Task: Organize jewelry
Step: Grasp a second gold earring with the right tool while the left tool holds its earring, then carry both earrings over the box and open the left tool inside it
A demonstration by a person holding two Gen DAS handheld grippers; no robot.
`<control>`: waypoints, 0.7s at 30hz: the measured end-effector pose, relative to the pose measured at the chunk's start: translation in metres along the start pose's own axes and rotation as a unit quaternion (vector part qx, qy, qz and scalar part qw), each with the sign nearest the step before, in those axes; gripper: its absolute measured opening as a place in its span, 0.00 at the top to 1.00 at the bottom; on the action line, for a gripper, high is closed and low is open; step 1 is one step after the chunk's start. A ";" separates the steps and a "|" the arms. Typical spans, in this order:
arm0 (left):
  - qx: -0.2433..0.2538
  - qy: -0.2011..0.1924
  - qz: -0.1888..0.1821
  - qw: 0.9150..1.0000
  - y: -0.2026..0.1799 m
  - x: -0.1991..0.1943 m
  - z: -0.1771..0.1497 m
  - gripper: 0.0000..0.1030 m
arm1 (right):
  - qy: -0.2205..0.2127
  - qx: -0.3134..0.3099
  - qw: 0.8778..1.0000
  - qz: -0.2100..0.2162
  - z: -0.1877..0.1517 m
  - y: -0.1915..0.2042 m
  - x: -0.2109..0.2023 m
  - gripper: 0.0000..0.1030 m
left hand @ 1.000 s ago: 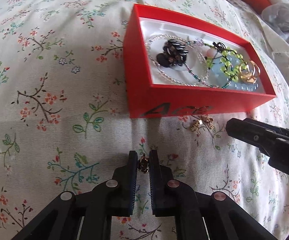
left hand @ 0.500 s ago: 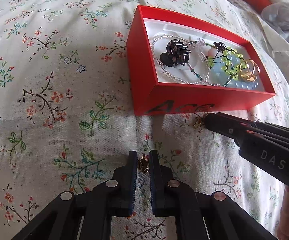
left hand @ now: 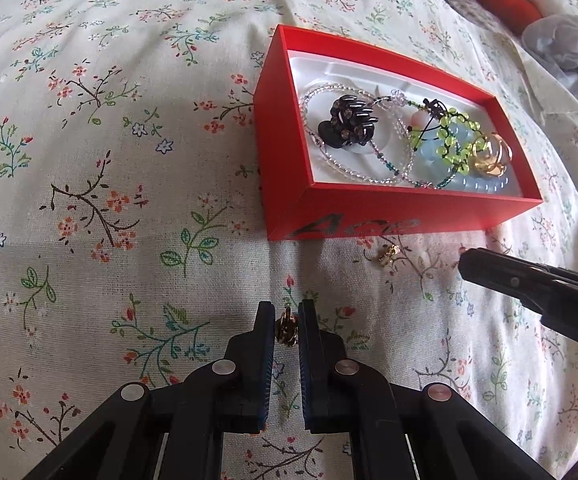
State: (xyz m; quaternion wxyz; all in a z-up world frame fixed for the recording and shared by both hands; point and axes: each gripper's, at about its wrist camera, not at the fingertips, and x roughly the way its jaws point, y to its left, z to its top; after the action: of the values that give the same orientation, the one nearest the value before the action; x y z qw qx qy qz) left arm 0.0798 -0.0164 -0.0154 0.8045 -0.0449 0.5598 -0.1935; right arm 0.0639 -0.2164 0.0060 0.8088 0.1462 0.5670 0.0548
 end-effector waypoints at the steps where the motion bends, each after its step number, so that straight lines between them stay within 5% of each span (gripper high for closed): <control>1: 0.000 -0.001 -0.002 1.000 0.000 -0.001 0.000 0.94 | -0.002 0.000 1.000 0.001 0.000 -0.001 -0.003 0.94; 21: 0.007 -0.102 -0.064 0.993 -0.026 -0.045 0.034 0.94 | -0.068 0.016 0.997 0.030 0.012 -0.008 -0.053 0.94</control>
State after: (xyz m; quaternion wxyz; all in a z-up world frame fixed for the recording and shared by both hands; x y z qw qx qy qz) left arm 0.0905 -0.0290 0.0443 0.8438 -0.0944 0.4692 -0.2427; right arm 0.0560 -0.2397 0.0555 0.8408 0.1796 0.5071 0.0602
